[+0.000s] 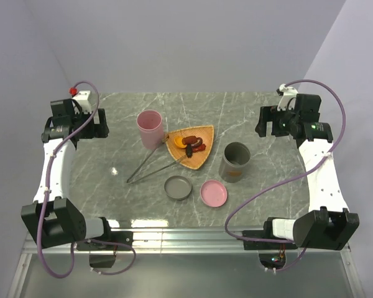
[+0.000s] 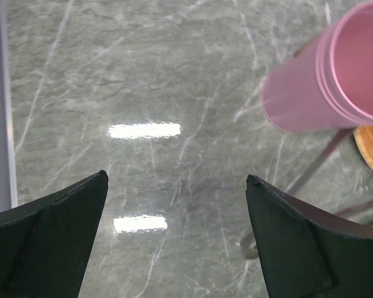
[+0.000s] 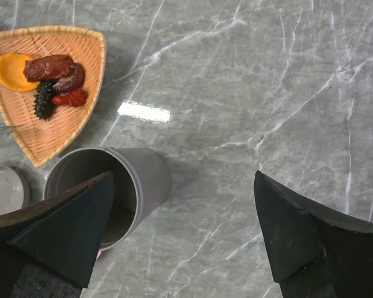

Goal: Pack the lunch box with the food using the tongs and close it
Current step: Pick up the clamp from the plate.

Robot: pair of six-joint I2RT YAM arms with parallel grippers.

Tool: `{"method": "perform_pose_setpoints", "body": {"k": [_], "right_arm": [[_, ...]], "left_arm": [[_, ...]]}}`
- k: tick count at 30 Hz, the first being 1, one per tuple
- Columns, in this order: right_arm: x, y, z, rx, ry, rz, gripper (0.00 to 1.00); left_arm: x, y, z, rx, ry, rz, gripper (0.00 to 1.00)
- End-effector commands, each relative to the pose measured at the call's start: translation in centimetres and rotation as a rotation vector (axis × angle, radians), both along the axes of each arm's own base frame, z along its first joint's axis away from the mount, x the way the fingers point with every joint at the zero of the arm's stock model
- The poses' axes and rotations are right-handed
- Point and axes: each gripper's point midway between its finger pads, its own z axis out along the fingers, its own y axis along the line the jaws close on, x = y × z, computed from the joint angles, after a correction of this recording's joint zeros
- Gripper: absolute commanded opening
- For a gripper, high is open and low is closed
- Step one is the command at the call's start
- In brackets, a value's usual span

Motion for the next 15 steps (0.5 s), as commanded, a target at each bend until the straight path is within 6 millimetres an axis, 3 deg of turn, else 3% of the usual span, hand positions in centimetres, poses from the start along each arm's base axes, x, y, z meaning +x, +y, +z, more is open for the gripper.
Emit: {"method": "perform_pose_setpoints", "body": {"k": [1,4,8,11,15], "right_arm": [[0.4,0.3,0.5,-0.005,-0.012,0.019,1.00],[0.3,0.4,0.5,-0.005,-0.010,0.025,1.00],[0.2,0.4,0.4,-0.013,-0.006,0.031,1.00],[0.1,0.6,0.0,-0.015,0.001,0.041,1.00],[0.2,0.7,-0.5,-0.011,0.012,0.041,1.00]], "left_arm": [[-0.3,-1.9,1.4,-0.013,-0.029,-0.133,0.99],[-1.4,-3.3,1.1,0.014,-0.022,-0.293,0.99],[-2.1,-3.3,0.9,0.083,-0.075,-0.342,0.99],[-4.3,-4.7,0.8,0.142,-0.137,-0.480,0.99],[-6.1,-6.0,-0.8,0.164,-0.167,-0.589,0.99]]}}
